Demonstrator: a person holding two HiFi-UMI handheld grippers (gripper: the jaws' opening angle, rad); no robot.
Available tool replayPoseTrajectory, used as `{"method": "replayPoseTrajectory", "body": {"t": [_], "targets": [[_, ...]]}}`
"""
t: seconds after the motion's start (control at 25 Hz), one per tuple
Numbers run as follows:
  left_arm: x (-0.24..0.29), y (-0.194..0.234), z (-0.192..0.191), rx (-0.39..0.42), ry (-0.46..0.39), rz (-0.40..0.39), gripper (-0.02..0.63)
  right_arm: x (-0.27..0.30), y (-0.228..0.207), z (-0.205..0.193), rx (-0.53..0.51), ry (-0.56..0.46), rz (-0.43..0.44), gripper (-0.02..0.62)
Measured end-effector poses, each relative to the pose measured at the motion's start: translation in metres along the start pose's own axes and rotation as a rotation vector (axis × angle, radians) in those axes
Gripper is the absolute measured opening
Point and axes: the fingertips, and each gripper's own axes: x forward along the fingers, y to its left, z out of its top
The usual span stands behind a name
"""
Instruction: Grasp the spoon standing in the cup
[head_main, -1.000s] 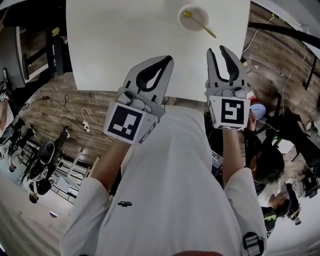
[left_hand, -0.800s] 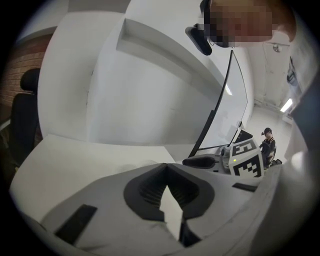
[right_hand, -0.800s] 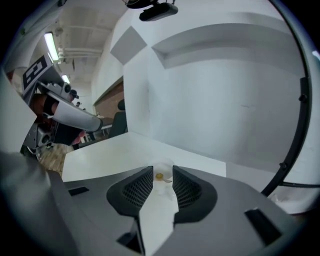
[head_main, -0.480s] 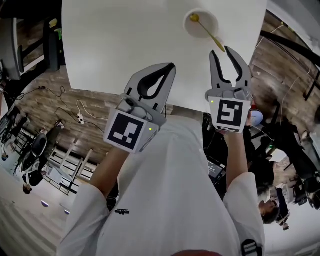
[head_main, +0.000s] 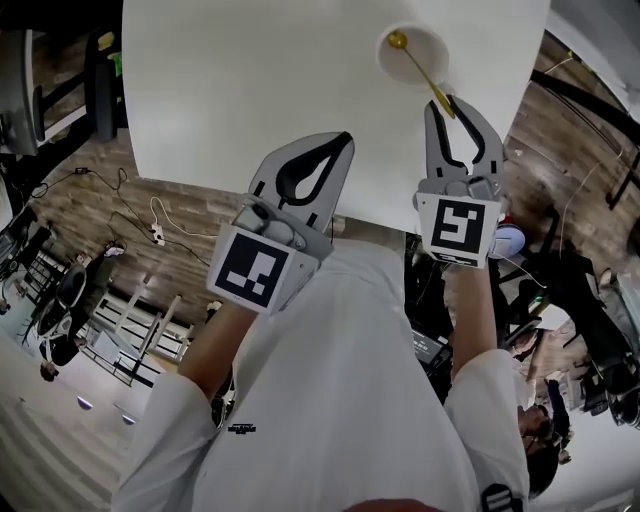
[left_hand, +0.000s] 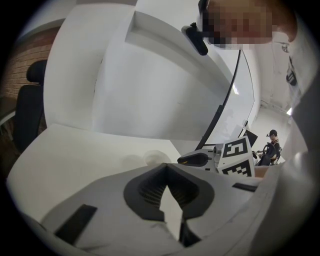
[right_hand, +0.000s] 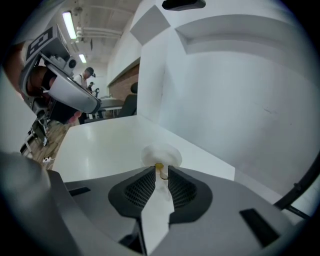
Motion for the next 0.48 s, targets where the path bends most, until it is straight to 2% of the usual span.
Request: {"method": "replayPoseTrajectory", "body": {"t": [0.12, 0.24, 0.48], "targets": [[-0.002, 0.0, -0.001, -0.001, 0.0, 0.002, -0.015, 0.0, -0.001, 0.001, 0.038, -0.004, 0.006, 0.046], [-0.005, 0.0, 0.004, 0.012, -0.045, 0.009, -0.014, -0.003, -0.003, 0.003, 0.089, -0.046, 0.0, 0.041], [-0.019, 0.003, -0.001, 0.013, -0.036, 0.006, -0.015, -0.01, 0.004, 0.01, 0.104, -0.072, -0.027, 0.04]]}}
